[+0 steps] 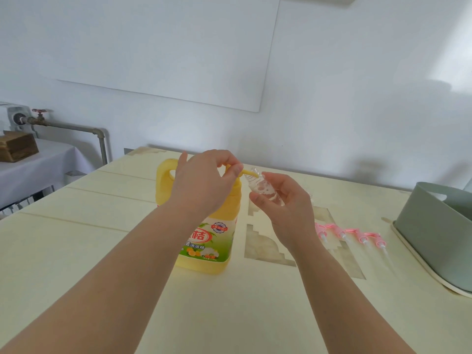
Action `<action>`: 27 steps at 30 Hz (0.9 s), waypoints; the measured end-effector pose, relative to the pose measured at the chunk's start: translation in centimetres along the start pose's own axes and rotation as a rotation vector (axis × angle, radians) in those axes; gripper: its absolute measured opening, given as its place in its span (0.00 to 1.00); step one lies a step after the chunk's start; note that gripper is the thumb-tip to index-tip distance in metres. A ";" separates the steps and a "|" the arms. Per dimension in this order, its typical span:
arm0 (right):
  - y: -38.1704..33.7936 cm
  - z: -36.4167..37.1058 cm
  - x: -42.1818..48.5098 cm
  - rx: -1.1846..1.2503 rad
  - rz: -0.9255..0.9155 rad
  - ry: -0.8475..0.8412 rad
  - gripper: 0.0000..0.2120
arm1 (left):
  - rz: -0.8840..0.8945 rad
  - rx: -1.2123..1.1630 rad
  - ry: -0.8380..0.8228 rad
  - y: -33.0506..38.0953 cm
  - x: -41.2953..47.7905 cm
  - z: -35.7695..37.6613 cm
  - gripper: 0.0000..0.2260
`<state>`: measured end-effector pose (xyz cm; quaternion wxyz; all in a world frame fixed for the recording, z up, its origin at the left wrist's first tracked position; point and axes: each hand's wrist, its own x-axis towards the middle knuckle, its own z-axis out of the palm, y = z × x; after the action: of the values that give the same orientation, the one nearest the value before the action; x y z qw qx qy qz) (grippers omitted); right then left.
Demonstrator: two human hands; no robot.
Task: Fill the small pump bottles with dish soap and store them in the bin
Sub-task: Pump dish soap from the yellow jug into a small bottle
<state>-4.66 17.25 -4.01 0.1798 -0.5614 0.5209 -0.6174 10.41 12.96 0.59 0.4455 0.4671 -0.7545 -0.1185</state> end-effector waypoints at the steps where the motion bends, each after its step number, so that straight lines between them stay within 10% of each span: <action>1: -0.3 0.0 0.1 -0.008 -0.006 -0.007 0.16 | -0.004 -0.015 -0.001 0.1 0.0 -0.1 0.07; 27: 0.0 0.0 -0.3 0.034 -0.016 0.008 0.16 | 0.059 0.058 0.118 -0.4 -0.4 1.3 0.11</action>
<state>-4.61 17.51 -4.21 0.1824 -0.5598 0.5066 -0.6299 9.70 12.70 -0.63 0.4786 0.4637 -0.7435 -0.0556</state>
